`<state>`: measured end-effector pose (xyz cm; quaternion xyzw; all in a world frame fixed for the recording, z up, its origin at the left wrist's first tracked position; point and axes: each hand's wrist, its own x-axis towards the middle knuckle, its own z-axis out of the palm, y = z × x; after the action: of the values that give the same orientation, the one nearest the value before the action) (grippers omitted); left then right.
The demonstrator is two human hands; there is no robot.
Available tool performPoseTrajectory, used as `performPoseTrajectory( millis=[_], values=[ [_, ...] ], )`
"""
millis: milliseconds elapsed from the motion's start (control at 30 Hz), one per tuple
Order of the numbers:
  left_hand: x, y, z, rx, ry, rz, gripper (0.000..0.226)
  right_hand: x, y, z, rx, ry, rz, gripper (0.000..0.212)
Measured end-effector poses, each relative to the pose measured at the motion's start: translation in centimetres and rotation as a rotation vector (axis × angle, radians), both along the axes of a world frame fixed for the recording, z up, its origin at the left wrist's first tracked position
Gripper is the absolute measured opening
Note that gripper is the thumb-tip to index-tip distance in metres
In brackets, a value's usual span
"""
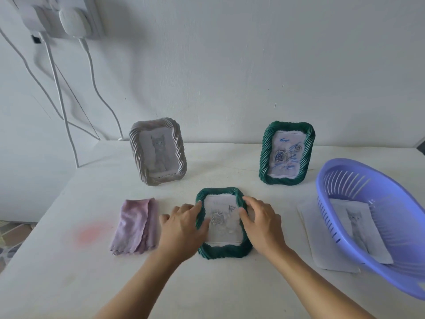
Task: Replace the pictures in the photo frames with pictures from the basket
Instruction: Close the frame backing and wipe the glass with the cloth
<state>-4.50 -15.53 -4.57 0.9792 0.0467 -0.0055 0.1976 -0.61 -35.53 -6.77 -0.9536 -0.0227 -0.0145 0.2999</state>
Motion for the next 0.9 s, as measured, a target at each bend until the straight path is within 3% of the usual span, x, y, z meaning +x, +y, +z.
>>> performPoseTrajectory(
  millis=[200, 333, 400, 500, 700, 800, 900],
  values=[
    [0.9, -2.5, -0.5, 0.010, 0.084, 0.104, 0.055, 0.6, 0.3, 0.7, 0.085, 0.086, -0.050, 0.036],
    [1.5, -1.6, -0.3, -0.265, 0.094, 0.143, 0.043, 1.0, 0.7, 0.8, 0.229, 0.133, -0.067, 0.039],
    [1.6, -1.2, 0.2, -0.503, 0.037, 0.212, 0.032, 1.1, 0.8, 1.1, 0.355, 0.138, -0.099, 0.036],
    [1.8, -0.9, 1.5, -0.860, 0.044, 0.375, 0.038, 1.2, 0.5, 1.5, 0.565, 0.140, -0.175, 0.036],
    [1.4, 1.1, 2.2, -1.051, 0.090, 0.344, 0.026, 1.3, -0.6, 2.4, 1.091, 0.384, -0.196, 0.025],
    [1.0, 1.5, 3.0, -1.105, 0.130, 0.288, 0.019, 1.0, -1.1, 3.5, 1.166, 0.468, -0.087, 0.017],
    [0.5, 1.4, 3.5, -1.110, 0.181, 0.211, 0.016, 0.5, -1.1, 4.2, 1.093, 0.555, 0.028, 0.012]
  ],
)
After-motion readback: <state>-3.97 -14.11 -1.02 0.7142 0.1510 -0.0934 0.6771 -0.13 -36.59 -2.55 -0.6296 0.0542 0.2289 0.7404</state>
